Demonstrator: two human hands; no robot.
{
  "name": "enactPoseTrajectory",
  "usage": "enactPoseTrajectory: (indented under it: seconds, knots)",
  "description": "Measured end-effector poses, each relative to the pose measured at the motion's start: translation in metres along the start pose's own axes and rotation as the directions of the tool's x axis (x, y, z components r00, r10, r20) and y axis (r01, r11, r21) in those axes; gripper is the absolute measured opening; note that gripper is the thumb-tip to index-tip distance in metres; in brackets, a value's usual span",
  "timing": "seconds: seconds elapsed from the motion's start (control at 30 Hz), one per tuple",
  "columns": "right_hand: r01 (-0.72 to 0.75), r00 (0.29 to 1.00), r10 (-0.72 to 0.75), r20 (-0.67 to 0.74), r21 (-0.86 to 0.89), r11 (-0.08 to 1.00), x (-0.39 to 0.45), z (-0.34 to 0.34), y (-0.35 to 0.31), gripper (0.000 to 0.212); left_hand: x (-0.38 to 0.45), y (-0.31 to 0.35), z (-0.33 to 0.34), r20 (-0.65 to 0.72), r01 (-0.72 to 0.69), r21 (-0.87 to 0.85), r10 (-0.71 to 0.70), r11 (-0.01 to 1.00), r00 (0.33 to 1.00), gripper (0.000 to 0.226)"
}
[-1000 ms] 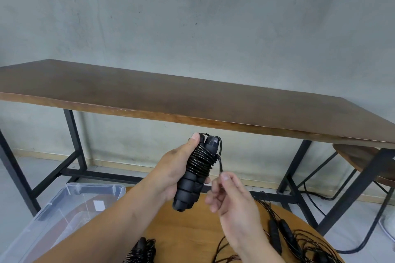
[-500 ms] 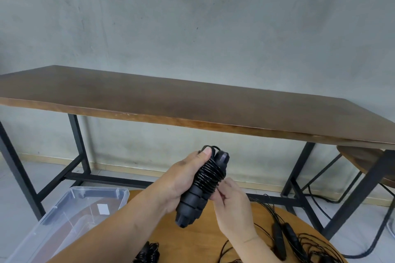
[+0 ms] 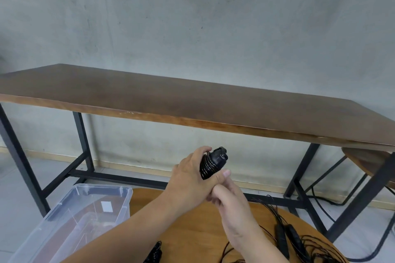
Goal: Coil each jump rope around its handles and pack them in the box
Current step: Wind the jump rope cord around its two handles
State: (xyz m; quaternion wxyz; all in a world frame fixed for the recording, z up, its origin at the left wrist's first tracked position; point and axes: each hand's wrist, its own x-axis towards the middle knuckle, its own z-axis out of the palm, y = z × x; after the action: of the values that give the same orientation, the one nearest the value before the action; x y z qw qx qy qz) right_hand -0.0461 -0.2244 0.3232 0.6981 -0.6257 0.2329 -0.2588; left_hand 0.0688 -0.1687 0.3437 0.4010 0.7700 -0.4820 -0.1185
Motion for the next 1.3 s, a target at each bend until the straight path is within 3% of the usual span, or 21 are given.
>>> enactPoseTrajectory:
  seconds: [0.1, 0.23, 0.3, 0.37, 0.47, 0.57, 0.63, 0.8, 0.93, 1.1, 1.3]
  knots:
    - [-0.052, 0.997, 0.048, 0.056, 0.083, 0.995, 0.003, -0.005, 0.003, 0.031, 0.003, -0.009, 0.007, 0.108, 0.0, -0.048, 0.005, 0.999, 0.994, 0.077]
    - [-0.045, 0.993, 0.055, -0.103, 0.104, 0.994, 0.004, -0.004, 0.009, 0.046, 0.001, -0.011, 0.011, 0.079, 0.069, -0.23, -0.052, 0.971, 0.996, 0.061]
    - [-0.054, 0.986, 0.077, -0.147, 0.155, 0.986, 0.005, 0.001, 0.013, 0.036, 0.003, -0.01, 0.012, 0.015, 0.098, -0.189, -0.096, 0.977, 0.995, 0.046]
    - [-0.077, 0.975, 0.118, -0.187, 0.212, 0.974, 0.005, 0.006, 0.015, 0.025, 0.006, -0.013, 0.015, 0.005, 0.127, -0.093, -0.127, 0.987, 0.992, 0.048]
    - [-0.112, 0.962, 0.179, -0.208, 0.299, 0.948, 0.006, 0.01, 0.019, 0.029, 0.01, -0.02, 0.017, 0.138, 0.236, -0.077, -0.224, 0.969, 0.965, 0.05]
    - [-0.143, 0.95, 0.22, -0.223, 0.317, 0.938, 0.007, 0.01, 0.02, 0.051, 0.005, -0.02, 0.017, 0.253, 0.317, -0.146, -0.274, 0.937, 0.928, 0.053]
    - [-0.176, 0.928, 0.259, -0.266, 0.3, 0.937, 0.009, 0.011, 0.025, 0.058, -0.003, -0.022, 0.023, 0.237, 0.318, -0.158, -0.277, 0.935, 0.931, 0.053]
    - [-0.253, 0.847, 0.39, -0.362, 0.371, 0.894, 0.005, 0.008, 0.036, 0.047, -0.021, -0.027, 0.057, 0.112, 0.293, -0.227, -0.274, 0.929, 0.955, 0.044]
    - [-0.297, 0.778, 0.482, -0.401, 0.442, 0.847, -0.005, 0.003, 0.058, 0.045, -0.038, -0.042, 0.085, 0.109, 0.331, -0.203, -0.315, 0.921, 0.943, 0.043]
    - [-0.407, 0.705, 0.607, -0.366, 0.493, 0.769, -0.016, -0.007, 0.092, 0.047, -0.069, -0.06, 0.118, 0.105, 0.396, -0.195, -0.383, 0.897, 0.918, 0.038]
    - [-0.604, 0.642, 0.739, -0.203, 0.46, 0.651, -0.019, -0.019, 0.14, 0.058, -0.09, -0.085, 0.149, 0.09, 0.539, -0.151, -0.531, 0.829, 0.843, 0.046]
